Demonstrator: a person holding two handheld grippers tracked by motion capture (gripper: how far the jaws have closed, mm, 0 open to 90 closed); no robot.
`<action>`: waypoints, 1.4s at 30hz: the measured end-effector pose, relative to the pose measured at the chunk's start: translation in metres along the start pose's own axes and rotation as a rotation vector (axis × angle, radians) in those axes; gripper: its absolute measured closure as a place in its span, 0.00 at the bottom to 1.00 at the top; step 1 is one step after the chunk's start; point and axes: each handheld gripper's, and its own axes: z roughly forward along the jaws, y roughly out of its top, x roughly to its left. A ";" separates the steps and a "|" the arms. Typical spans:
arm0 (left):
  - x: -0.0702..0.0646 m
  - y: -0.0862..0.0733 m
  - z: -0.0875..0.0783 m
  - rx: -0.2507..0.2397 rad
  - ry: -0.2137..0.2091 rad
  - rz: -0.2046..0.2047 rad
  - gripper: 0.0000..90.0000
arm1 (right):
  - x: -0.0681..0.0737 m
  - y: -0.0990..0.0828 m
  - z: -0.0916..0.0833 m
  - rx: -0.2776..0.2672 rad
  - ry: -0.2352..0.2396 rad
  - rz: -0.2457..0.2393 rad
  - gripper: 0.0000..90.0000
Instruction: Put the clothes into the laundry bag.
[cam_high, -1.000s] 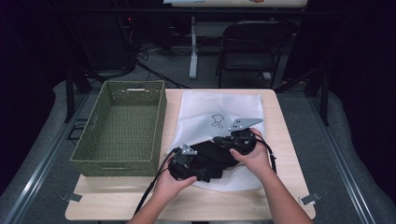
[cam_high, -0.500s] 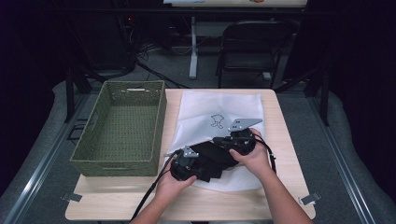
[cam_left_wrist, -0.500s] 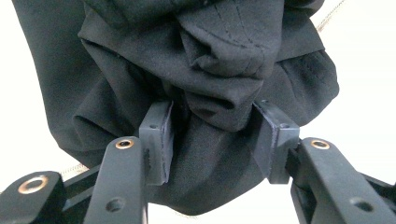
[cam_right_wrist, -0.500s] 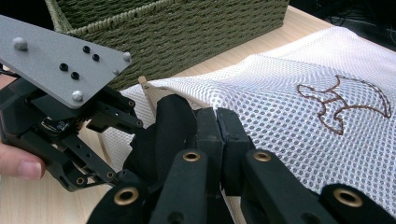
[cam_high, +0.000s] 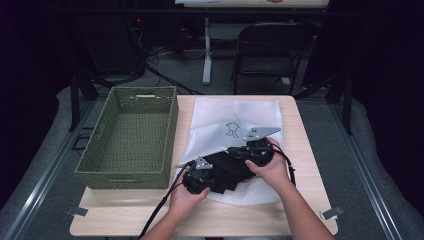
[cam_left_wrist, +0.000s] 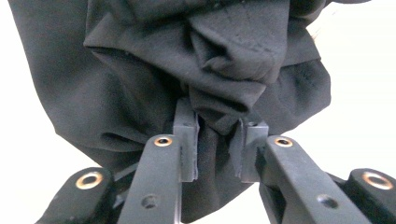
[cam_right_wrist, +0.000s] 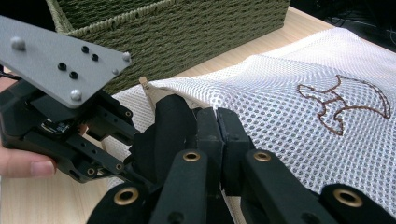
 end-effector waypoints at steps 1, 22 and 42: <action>-0.001 0.001 0.000 -0.006 -0.004 -0.004 0.85 | 0.000 0.000 0.000 0.001 0.000 0.000 0.99; 0.004 0.027 0.010 -0.055 -0.023 -0.090 0.87 | 0.004 0.002 0.000 -0.006 0.013 -0.009 0.99; 0.004 0.048 0.016 -0.078 0.020 -0.099 0.87 | 0.005 0.002 -0.001 -0.008 0.017 -0.007 0.99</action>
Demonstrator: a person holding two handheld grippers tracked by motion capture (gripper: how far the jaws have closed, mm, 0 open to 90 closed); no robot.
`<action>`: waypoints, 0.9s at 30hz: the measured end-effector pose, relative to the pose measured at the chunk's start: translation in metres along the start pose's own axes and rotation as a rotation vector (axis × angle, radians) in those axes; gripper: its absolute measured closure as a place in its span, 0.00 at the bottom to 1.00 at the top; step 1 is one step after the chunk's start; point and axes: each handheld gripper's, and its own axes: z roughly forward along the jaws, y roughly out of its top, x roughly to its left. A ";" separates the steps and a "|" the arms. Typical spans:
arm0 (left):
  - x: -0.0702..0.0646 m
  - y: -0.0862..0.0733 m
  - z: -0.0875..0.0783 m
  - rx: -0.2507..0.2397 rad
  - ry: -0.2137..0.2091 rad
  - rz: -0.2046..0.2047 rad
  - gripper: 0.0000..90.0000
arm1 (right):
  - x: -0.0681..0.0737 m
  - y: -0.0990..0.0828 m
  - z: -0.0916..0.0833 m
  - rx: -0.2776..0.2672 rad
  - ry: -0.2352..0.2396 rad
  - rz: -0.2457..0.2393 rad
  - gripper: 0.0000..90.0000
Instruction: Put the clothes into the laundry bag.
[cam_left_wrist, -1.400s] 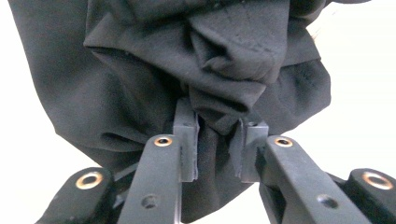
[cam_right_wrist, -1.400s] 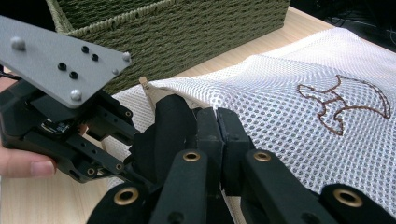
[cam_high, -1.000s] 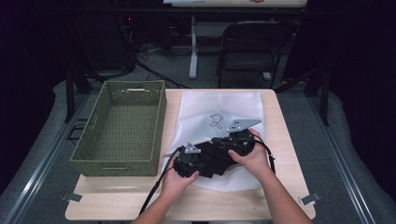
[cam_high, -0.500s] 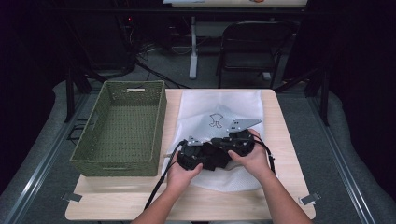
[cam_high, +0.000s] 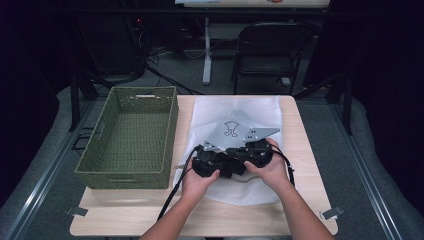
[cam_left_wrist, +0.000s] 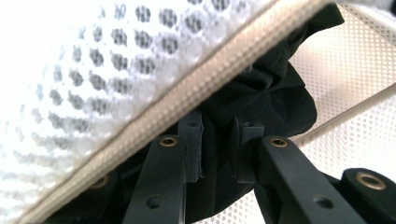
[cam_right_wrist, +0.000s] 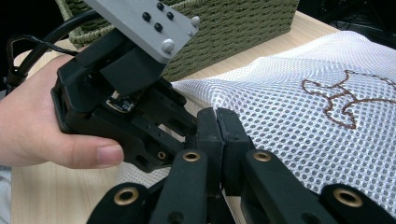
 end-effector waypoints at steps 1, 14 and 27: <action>0.001 0.001 0.000 -0.004 0.001 0.004 0.87 | 0.000 0.000 0.000 0.000 0.000 0.000 0.99; 0.005 0.002 0.010 -0.042 0.022 -0.040 0.86 | 0.001 0.000 0.003 0.008 0.004 -0.003 0.99; 0.006 -0.003 0.011 -0.044 0.022 -0.033 0.71 | -0.003 -0.004 0.004 0.015 -0.001 0.010 0.99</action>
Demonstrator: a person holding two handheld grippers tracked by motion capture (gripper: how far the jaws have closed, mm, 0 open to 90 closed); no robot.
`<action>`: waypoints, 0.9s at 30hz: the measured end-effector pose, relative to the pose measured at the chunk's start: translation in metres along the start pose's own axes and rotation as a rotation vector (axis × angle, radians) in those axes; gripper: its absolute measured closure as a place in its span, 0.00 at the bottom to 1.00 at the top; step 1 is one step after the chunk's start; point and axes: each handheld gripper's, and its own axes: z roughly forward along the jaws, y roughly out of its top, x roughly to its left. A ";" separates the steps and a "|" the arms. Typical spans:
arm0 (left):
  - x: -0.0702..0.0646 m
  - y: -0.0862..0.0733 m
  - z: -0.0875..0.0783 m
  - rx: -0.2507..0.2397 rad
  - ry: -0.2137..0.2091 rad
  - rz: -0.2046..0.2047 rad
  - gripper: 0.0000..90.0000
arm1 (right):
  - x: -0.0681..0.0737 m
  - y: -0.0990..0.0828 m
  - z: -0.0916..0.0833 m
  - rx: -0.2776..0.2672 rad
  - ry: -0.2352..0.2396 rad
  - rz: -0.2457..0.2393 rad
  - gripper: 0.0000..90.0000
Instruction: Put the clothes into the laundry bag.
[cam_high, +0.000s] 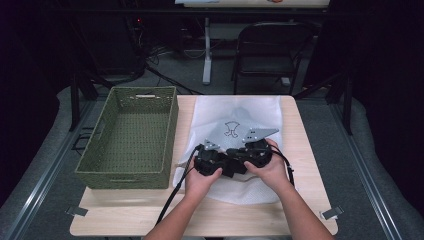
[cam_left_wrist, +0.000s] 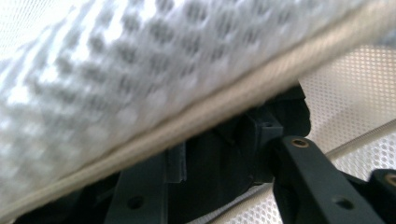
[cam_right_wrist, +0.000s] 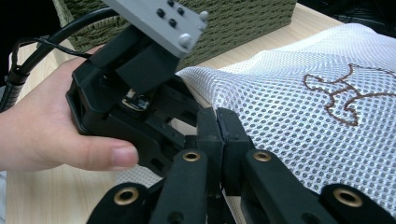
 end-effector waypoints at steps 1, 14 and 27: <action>0.001 -0.001 -0.001 0.000 -0.003 -0.007 0.69 | 0.000 0.000 0.000 -0.002 0.000 0.003 0.99; 0.004 -0.015 -0.011 0.026 -0.004 0.011 0.57 | 0.000 0.000 0.000 -0.002 -0.003 0.001 0.99; 0.005 -0.017 -0.004 0.038 0.002 0.001 0.96 | 0.001 0.000 0.001 0.001 -0.001 -0.003 0.99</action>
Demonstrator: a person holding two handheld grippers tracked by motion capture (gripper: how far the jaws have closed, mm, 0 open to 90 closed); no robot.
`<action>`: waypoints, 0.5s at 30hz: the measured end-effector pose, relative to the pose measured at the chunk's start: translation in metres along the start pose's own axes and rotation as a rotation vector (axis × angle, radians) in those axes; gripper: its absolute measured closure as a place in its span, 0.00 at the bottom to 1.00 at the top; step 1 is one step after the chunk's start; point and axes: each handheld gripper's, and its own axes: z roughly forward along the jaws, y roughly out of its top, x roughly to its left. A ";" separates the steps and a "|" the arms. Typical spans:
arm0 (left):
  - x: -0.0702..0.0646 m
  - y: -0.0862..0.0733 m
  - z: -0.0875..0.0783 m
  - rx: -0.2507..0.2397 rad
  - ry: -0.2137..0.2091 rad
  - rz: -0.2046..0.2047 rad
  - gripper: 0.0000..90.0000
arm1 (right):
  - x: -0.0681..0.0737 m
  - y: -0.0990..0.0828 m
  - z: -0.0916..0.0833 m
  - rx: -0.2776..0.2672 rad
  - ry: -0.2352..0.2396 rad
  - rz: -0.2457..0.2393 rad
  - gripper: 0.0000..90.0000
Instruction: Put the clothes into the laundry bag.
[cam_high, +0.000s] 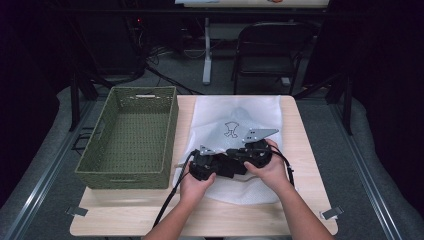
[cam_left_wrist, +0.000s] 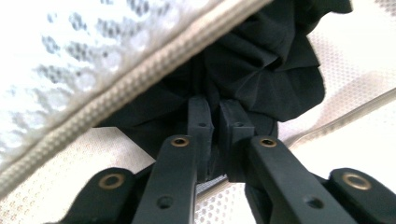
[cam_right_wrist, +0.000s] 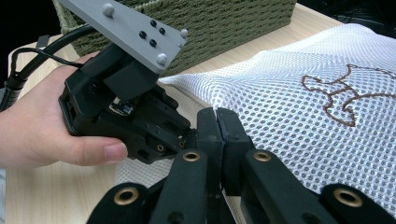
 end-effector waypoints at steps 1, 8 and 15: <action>-0.001 0.000 0.000 0.001 -0.004 -0.001 0.96 | 0.000 0.000 0.000 0.001 -0.001 0.000 0.99; -0.005 0.006 -0.003 -0.014 -0.011 0.017 0.97 | 0.001 0.000 0.000 0.002 -0.002 -0.001 0.99; -0.004 0.016 -0.002 -0.043 -0.012 -0.012 0.97 | 0.003 0.001 0.001 0.003 0.000 -0.003 0.99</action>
